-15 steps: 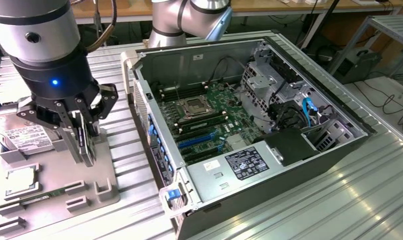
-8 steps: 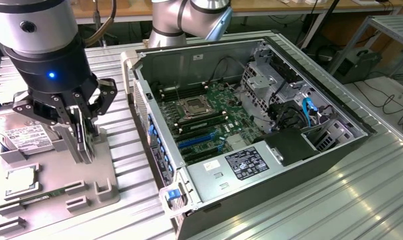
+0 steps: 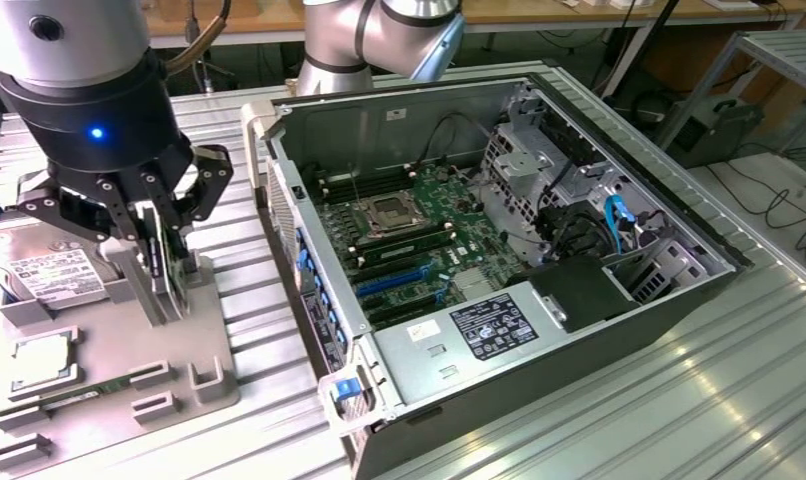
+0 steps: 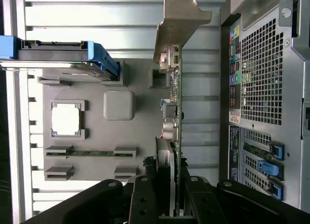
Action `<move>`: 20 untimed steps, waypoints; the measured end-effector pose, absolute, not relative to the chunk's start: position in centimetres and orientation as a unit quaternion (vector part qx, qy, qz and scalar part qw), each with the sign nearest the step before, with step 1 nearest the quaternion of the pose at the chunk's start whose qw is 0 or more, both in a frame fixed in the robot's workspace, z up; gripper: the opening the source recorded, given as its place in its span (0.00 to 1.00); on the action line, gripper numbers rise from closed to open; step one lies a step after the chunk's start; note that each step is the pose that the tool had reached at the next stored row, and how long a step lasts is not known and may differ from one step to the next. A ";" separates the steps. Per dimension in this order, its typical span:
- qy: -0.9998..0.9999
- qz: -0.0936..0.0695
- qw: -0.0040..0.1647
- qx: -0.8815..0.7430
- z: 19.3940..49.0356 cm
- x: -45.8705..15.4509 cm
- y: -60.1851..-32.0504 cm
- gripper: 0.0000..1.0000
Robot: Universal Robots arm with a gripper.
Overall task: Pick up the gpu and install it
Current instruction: 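Pick up the gpu and move the gpu toward the slot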
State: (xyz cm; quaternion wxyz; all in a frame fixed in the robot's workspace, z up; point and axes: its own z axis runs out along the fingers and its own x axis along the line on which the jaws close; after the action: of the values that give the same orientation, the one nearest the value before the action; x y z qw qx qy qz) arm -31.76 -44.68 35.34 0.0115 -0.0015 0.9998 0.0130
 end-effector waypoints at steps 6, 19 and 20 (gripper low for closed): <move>1.000 0.013 0.011 -0.002 36.6 -31.8 -44.7 0.27; 1.000 0.013 0.011 -0.002 41.1 -31.7 -44.7 0.27; 1.000 0.013 0.011 -0.002 41.4 -31.7 -44.7 0.27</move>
State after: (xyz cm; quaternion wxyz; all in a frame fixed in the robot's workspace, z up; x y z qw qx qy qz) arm -31.75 -44.67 41.39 0.0114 -0.0018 0.9998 0.0130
